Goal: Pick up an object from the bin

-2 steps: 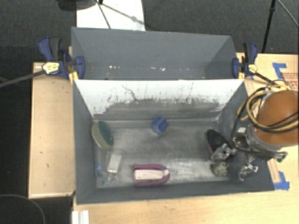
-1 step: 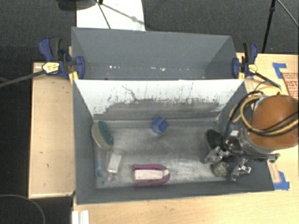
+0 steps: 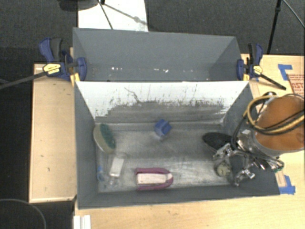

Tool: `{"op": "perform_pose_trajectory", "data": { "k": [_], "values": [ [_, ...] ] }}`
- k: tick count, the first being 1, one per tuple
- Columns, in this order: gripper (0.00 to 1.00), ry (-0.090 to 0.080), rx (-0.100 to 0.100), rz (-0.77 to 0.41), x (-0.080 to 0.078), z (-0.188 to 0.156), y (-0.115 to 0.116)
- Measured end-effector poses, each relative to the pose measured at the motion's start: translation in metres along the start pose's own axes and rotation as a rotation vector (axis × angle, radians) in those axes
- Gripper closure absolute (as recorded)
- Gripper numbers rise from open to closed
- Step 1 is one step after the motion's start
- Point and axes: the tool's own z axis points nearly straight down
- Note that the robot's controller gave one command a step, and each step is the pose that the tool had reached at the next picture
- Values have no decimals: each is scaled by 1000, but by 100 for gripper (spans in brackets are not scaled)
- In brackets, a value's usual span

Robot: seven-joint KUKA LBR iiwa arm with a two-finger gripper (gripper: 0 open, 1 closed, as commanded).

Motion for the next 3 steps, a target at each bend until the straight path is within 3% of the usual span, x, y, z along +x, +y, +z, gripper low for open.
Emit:
{"op": "perform_pose_trajectory", "data": {
  "k": [1, 3],
  "values": [
    [100, 11, 1, 2, 6, 1, -2],
    [100, 13, 0, -3, 2, -4, -2]
  ]
}}
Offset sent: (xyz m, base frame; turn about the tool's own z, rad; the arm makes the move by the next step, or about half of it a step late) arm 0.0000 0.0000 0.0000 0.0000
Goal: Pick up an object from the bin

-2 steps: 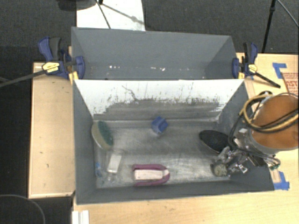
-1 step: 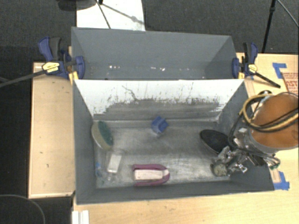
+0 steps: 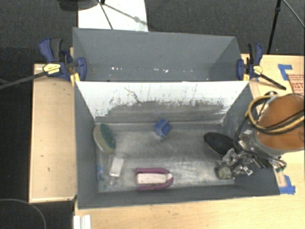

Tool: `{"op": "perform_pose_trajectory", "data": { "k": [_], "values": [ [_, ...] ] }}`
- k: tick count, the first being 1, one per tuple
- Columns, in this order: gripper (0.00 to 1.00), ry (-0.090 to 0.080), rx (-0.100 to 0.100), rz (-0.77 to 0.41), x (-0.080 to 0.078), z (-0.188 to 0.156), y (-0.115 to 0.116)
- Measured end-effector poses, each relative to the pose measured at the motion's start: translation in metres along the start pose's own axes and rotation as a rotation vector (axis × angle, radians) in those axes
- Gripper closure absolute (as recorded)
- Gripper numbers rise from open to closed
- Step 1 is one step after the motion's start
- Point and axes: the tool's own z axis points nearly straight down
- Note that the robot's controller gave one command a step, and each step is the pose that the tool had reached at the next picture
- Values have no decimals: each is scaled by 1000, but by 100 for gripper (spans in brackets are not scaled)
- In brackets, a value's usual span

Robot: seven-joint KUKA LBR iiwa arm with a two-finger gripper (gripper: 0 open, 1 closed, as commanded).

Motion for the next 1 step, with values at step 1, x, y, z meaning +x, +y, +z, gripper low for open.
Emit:
{"op": "perform_pose_trajectory", "data": {
  "k": [1],
  "values": [
    [100, 0, 1, 1, -1, -15, -1]
  ]
}}
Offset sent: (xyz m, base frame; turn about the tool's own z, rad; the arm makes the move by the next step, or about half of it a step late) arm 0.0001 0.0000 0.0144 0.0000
